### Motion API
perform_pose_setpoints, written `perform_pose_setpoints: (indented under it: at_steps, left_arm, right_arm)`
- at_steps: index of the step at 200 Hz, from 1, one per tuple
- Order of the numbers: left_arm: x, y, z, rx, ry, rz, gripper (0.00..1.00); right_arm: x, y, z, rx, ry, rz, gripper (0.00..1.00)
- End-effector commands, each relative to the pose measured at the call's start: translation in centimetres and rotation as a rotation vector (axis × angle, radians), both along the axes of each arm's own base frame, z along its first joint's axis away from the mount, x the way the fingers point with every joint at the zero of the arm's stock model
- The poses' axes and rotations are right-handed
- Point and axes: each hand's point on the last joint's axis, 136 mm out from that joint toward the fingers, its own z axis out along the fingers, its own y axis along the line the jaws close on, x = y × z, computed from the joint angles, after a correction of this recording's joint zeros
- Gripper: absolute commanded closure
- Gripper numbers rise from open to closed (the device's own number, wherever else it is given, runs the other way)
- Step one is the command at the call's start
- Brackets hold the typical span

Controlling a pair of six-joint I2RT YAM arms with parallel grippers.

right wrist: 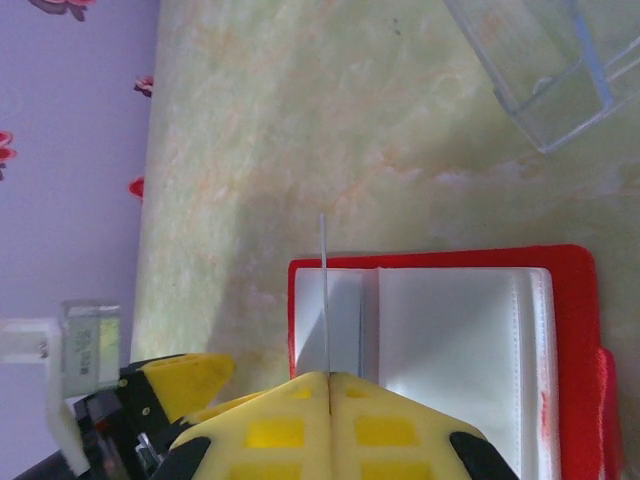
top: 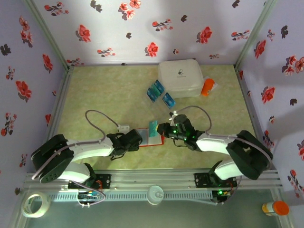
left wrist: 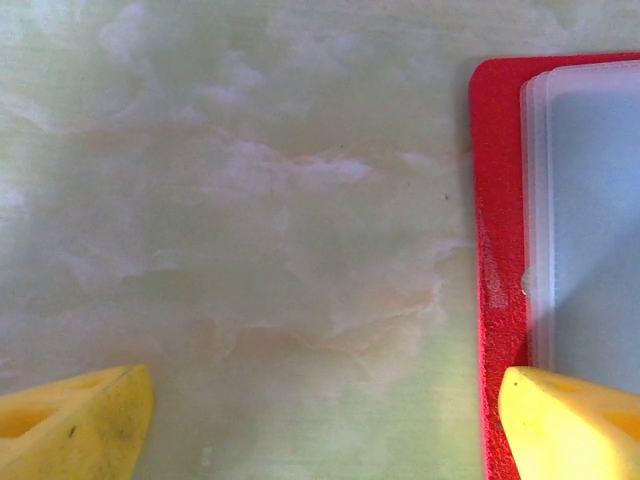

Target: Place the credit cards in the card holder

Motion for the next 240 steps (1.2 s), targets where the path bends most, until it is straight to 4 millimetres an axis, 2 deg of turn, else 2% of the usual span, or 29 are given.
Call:
perform_pose_setpoints:
  at_steps: [1,35,57,76,129,165,203,240]
  left_arm:
    - [-0.8,0.5,-0.1,0.032,0.049,-0.01,0.1]
    - [-1.1,-0.1,0.0,0.027,0.074,-0.054,0.1]
    - [-1.1,-0.4,0.4,0.024,0.079,-0.081,0.1]
    - [-0.9,-0.4,1.5,0.022,0.066,-0.096,0.1]
    - [0.9,0.5,6.5,-0.058,-0.019,-0.04,0.07]
    - [2.2,-0.5,8.3,-0.132,-0.062,-0.005,0.05]
    - [3.2,-1.8,7.8,-0.153,-0.062,0.026,0.02]
    - [3.4,-2.3,5.5,-0.125,-0.016,0.06,0.01]
  right_arm:
    - [0.3,1.9,0.8,0.06,0.004,0.034,1.0]
    - [-0.3,3.1,-0.5,0.039,0.035,0.075,1.0]
    - [-0.7,3.2,-1.7,0.003,0.054,0.081,1.0]
    - [-0.8,3.0,-2.3,-0.04,0.06,0.094,1.0]
    - [-0.8,2.2,-3.1,-0.137,0.06,0.095,1.0]
    - [-1.1,2.0,-4.1,-0.161,0.08,0.1,1.0]
    - [-1.4,2.0,-5.5,-0.133,0.129,0.078,1.0]
    - [-1.8,2.4,-5.8,-0.106,0.144,0.072,1.0]
